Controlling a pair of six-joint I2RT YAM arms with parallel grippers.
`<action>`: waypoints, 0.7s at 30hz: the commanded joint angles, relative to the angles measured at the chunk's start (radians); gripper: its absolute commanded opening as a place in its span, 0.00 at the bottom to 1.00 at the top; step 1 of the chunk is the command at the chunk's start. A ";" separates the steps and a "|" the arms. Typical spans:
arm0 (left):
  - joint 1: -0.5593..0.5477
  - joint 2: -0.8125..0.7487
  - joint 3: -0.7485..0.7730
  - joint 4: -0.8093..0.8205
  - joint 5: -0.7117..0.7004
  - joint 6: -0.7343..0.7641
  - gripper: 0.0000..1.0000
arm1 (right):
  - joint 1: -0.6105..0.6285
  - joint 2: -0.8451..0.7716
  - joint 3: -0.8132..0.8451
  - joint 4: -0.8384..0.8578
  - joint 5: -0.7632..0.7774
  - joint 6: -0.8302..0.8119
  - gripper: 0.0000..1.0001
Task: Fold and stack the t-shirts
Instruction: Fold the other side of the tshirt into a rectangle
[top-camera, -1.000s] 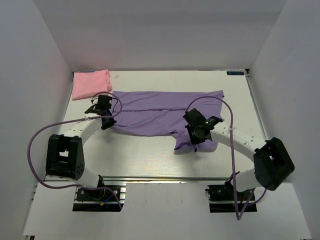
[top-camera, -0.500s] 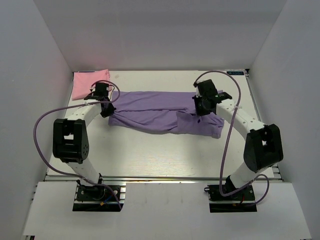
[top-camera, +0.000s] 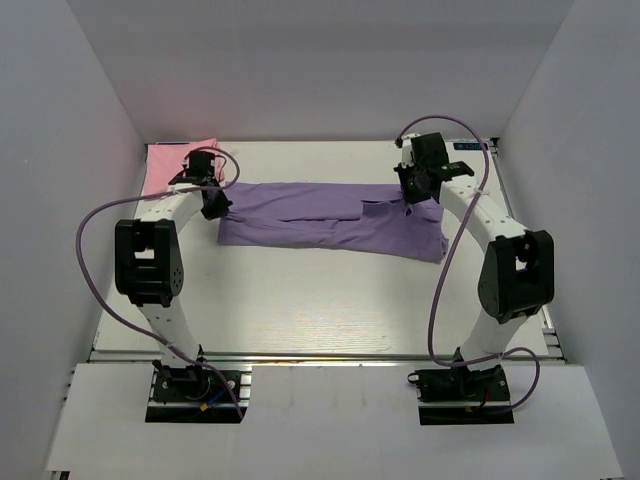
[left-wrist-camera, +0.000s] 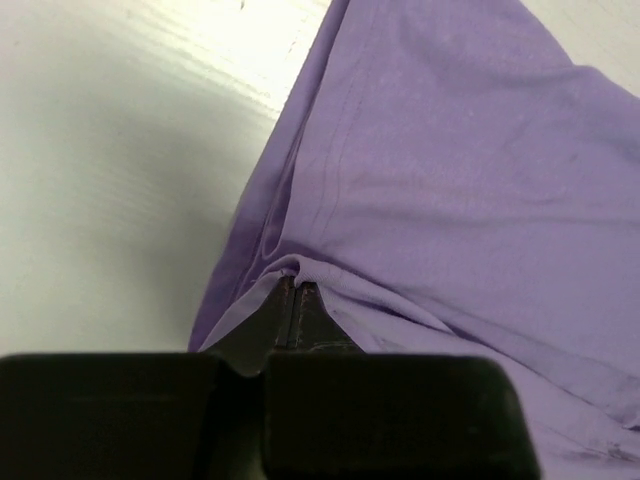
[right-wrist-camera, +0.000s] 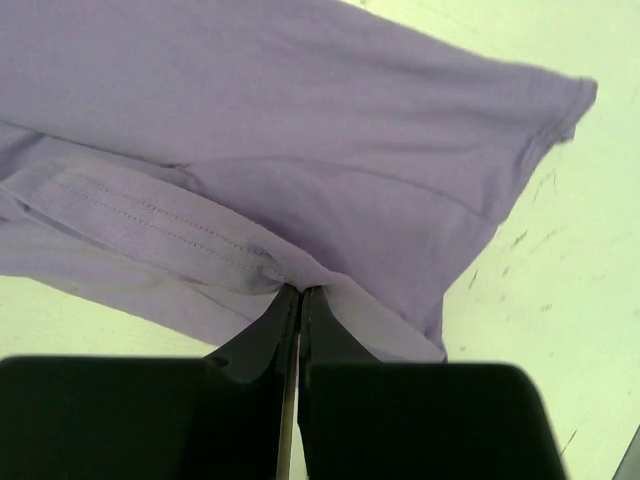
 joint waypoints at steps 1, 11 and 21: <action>0.008 0.019 0.056 0.018 0.027 0.024 0.00 | -0.018 0.033 0.085 0.068 -0.062 -0.098 0.00; 0.008 0.092 0.176 0.016 0.007 0.024 0.00 | -0.067 0.169 0.239 0.041 -0.079 -0.130 0.00; 0.008 0.214 0.328 -0.034 -0.041 0.024 0.00 | -0.091 0.261 0.297 0.044 -0.138 -0.149 0.00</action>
